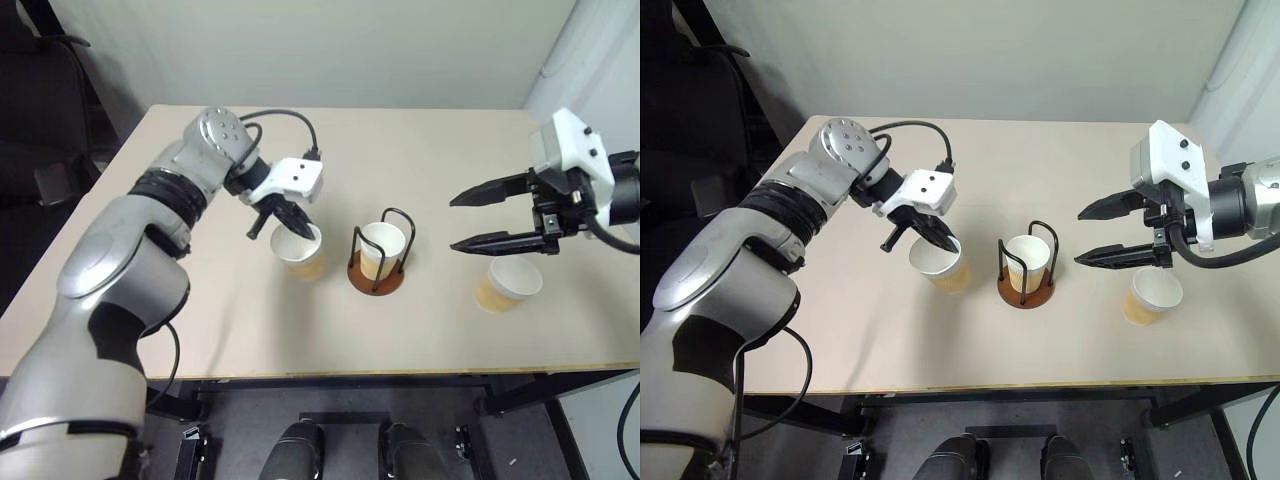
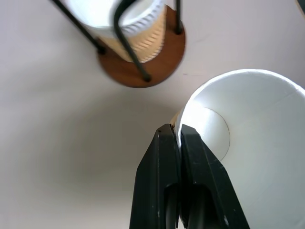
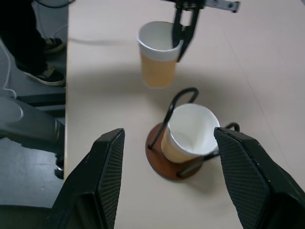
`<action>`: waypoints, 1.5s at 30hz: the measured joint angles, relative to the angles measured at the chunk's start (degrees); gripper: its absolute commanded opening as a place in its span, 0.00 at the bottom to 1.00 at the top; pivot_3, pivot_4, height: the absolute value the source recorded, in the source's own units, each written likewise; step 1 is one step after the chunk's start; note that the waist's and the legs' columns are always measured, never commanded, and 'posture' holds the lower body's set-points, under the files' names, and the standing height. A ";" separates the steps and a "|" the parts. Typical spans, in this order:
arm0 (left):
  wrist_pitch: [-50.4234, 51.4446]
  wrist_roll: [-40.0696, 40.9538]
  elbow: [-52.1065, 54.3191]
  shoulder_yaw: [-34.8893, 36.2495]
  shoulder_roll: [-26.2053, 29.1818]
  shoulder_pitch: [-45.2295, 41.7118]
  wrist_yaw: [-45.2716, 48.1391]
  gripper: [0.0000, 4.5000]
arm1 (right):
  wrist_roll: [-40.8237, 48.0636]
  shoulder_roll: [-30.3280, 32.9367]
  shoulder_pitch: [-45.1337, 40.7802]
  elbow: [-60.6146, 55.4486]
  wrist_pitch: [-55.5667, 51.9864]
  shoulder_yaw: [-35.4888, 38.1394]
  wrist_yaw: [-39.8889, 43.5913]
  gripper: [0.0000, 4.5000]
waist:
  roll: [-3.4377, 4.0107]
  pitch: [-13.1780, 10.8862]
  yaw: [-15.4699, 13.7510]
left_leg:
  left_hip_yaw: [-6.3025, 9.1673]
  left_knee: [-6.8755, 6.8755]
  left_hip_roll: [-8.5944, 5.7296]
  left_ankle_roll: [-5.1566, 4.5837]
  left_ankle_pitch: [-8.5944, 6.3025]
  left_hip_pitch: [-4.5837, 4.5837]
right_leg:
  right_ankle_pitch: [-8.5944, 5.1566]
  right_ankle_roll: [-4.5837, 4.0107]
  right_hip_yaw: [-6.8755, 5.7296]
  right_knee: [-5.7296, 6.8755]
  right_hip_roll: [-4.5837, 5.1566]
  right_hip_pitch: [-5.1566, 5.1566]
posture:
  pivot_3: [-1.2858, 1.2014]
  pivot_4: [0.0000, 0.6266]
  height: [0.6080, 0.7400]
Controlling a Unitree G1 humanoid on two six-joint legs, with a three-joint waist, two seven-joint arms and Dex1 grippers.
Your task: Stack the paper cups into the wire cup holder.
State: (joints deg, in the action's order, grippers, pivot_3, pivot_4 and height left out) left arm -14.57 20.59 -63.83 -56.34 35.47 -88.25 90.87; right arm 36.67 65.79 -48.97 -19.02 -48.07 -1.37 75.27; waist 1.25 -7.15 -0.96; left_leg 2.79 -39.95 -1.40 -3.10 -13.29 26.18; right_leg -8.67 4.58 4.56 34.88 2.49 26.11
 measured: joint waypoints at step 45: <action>1.12 -16.08 -11.05 24.69 -19.07 -12.89 0.02 0.01 | -10.82 3.93 -14.76 12.30 4.60 -5.97 11.52 0.67 | 0.03 -0.07 -0.29 | -0.36 -0.10 0.04 -0.23 -0.86 -0.15 | -0.70 0.08 0.06 0.06 0.04 -0.06 | 0.52 0.24 1.00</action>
State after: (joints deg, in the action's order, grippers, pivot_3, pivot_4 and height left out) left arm -13.44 4.50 -74.88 -31.65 16.41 -101.14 90.89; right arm 25.84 69.72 -63.73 -6.72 -43.47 -7.34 86.80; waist 1.28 -7.22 -1.25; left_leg 2.43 -40.05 -1.35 -3.33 -14.15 26.04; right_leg -9.37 4.67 4.62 34.94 2.53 26.05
